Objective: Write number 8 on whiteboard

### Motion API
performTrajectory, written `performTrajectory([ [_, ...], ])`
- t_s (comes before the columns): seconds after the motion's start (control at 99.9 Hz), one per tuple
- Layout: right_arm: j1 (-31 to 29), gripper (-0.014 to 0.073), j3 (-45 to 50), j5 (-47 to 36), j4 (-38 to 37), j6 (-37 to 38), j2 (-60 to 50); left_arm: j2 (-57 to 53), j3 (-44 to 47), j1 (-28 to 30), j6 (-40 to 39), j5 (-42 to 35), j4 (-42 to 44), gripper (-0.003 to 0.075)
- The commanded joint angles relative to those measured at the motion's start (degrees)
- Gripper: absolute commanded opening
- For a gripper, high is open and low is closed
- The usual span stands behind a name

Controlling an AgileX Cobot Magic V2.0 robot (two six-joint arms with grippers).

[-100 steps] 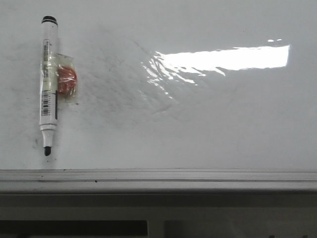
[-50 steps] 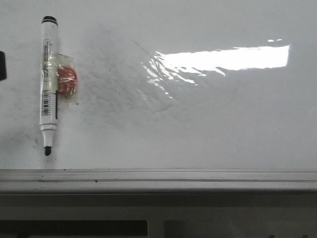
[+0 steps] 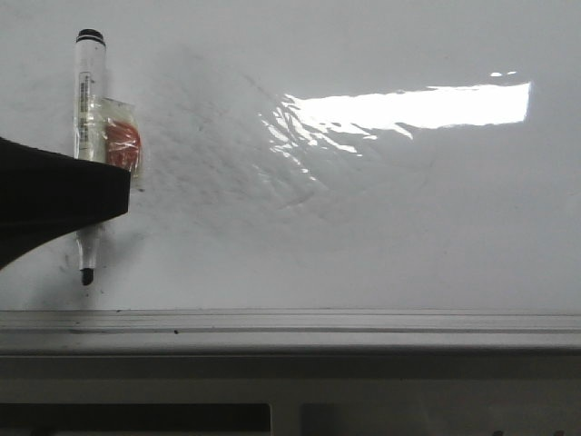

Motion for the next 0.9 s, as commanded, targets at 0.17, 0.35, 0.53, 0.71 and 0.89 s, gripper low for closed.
performTrajectory([
  [0.17,4.95,-0.0064,-2.01,-3.84,0.49,-0.17,1.13,2.29,-1.80,-0.42,0.54,-4.82,-7.93,0.0287],
  [0.35,16.56,-0.0064,-3.28,-2.27,1.19,-0.17,5.50,2.67,-1.80,-0.42,0.63,-2.65,-8.07,0.0114],
  [0.53,29.42,-0.0064,-7.11,-2.62,1.19,-7.26,13.81,2.67,-1.80,-0.42,1.38,-0.91,-7.17,0.0015],
  [0.71,41.10,-0.0054,-14.77,-2.89,1.19,-12.50,23.70,2.67,-1.80,-0.42,1.38,-0.91,0.13,-0.0020],
  [0.89,50.62,0.0209,-24.61,-4.41,1.19,-14.72,31.94,2.57,-1.80,-0.54,1.38,-2.07,11.85,-0.0020],
])
